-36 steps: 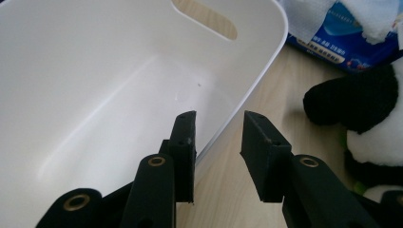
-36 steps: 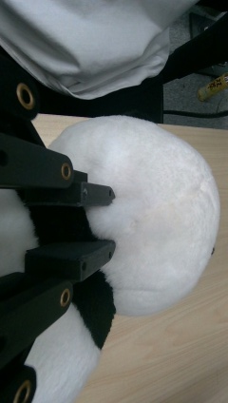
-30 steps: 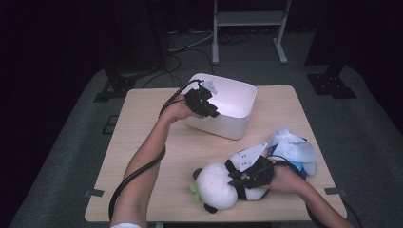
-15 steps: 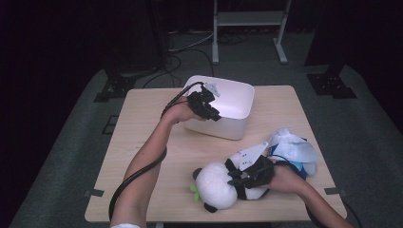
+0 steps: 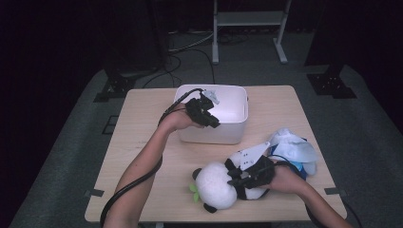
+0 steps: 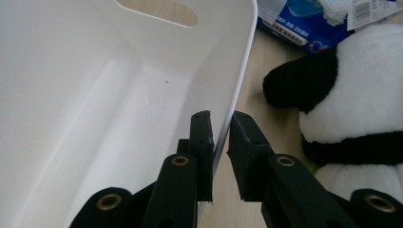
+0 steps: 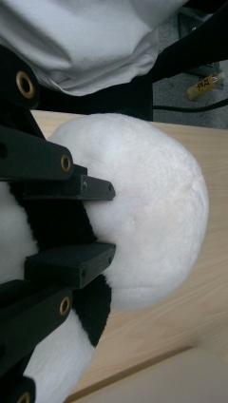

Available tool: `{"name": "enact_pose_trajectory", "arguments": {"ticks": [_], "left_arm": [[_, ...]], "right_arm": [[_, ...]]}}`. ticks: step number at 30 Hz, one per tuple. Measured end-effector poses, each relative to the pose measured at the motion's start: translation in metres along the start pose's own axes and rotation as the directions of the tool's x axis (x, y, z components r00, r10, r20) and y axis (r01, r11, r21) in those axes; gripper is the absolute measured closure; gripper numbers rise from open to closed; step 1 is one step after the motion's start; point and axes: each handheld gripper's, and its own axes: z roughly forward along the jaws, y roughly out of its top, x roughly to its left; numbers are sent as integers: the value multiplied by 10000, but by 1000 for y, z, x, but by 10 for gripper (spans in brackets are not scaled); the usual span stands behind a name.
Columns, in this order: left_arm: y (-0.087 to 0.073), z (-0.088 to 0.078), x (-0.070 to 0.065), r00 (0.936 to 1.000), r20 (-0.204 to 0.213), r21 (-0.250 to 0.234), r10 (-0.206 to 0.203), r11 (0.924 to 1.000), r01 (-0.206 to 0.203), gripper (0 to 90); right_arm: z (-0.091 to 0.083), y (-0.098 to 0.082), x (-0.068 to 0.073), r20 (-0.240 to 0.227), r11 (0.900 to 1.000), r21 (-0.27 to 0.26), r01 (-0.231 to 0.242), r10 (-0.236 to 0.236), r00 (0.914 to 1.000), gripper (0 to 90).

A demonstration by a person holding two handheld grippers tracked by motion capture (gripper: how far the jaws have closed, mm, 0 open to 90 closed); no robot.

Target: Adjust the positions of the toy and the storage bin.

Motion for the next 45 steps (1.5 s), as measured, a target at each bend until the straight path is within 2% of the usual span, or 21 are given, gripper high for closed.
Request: {"name": "enact_pose_trajectory", "arguments": {"ticks": [11,20,21,25,27,35,40,45], "left_arm": [[-10,-8,-20,9998,112,92,145,9999,-146,791],[-16,-11,-34,9998,193,-7,30,10000,-30,790],[-17,-12,-35,9998,218,0,30,10000,-30,790],[-19,-13,-40,9997,264,-42,7,10000,-5,790],[-20,-14,-42,9996,270,-20,67,10000,-67,791],[-24,-16,-47,9989,467,-102,43,9999,-39,791],[-25,-16,-49,9988,484,-130,-2,9999,9,790],[-26,-16,-50,9988,480,-145,-27,9999,34,781]], "right_arm": [[-2,1,-1,140,9998,-165,-69,71,9999,637],[-4,5,0,263,9992,-382,-71,81,9996,528],[-4,6,0,298,9993,-361,38,-27,9996,511],[-4,10,0,240,9996,-179,203,-199,9995,441],[-4,12,-1,167,9990,-1,441,-441,9989,409],[3,20,-6,-242,9915,694,1097,-1082,9938,324],[14,26,-6,-320,9801,1345,1459,-1429,9892,323],[26,31,-6,-452,9732,1769,1467,-1409,9890,328]]}}
